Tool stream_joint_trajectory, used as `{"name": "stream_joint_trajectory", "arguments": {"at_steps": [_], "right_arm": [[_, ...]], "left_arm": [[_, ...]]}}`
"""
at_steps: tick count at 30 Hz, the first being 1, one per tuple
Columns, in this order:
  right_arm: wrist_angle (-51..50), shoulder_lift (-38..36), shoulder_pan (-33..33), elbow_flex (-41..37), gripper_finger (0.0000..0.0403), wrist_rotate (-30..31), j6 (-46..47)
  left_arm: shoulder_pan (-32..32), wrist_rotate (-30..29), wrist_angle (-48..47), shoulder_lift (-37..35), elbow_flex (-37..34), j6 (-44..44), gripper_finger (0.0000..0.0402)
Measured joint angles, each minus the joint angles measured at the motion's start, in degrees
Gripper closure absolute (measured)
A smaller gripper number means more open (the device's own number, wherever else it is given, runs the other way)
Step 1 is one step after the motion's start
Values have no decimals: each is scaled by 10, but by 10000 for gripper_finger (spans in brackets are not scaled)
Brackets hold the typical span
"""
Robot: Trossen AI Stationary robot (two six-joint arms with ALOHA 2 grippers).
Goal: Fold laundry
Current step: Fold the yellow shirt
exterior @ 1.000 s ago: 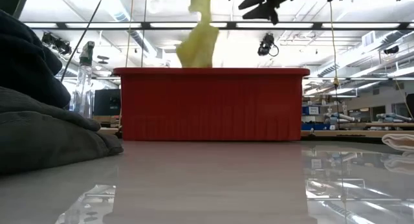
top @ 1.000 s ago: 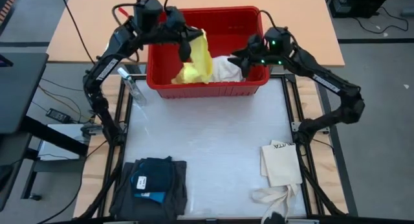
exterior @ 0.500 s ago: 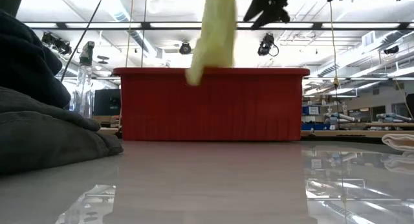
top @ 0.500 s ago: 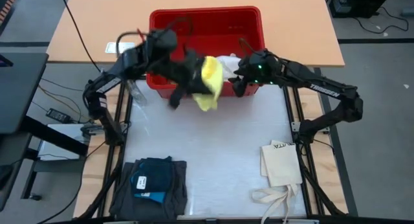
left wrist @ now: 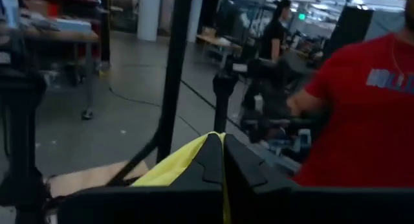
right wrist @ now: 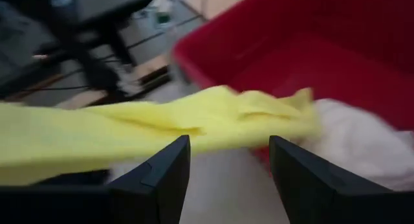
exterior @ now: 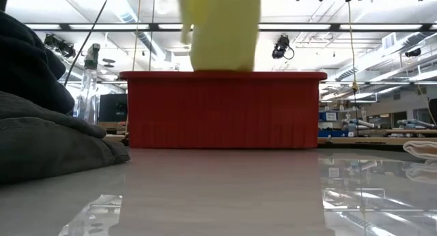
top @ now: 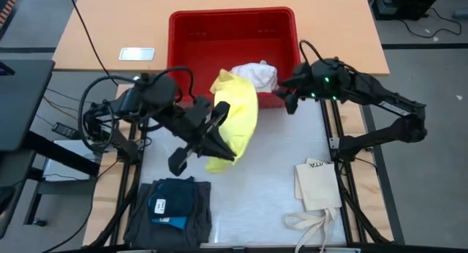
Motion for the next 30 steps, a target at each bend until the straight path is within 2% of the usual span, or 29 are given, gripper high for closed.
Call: {"name": "stream_joint_trajectory", "arguments": {"at_steps": [3, 7, 15, 20, 23, 26, 30], "right_arm": [[-15, -9, 50, 0, 188, 3, 33], [-36, -5, 124, 0, 188, 50, 88], [-21, 43, 273, 0, 188, 173, 227], [-9, 103, 350, 0, 188, 196, 299], [-15, 144, 394, 0, 190, 211, 342], [-22, 188, 426, 0, 190, 225, 401], [-9, 240, 458, 0, 190, 227, 465]], "left_arm": [[-10, 26, 36, 0, 0, -3, 401], [-43, 91, 58, 0, 0, -2, 401], [-155, 114, 50, 0, 0, -16, 401], [-213, 4, 36, 0, 0, -16, 401], [-230, -36, -5, -1, 0, -16, 401], [-241, -103, -56, -2, 0, -32, 401], [-250, -175, -121, -2, 0, -80, 401]]}}
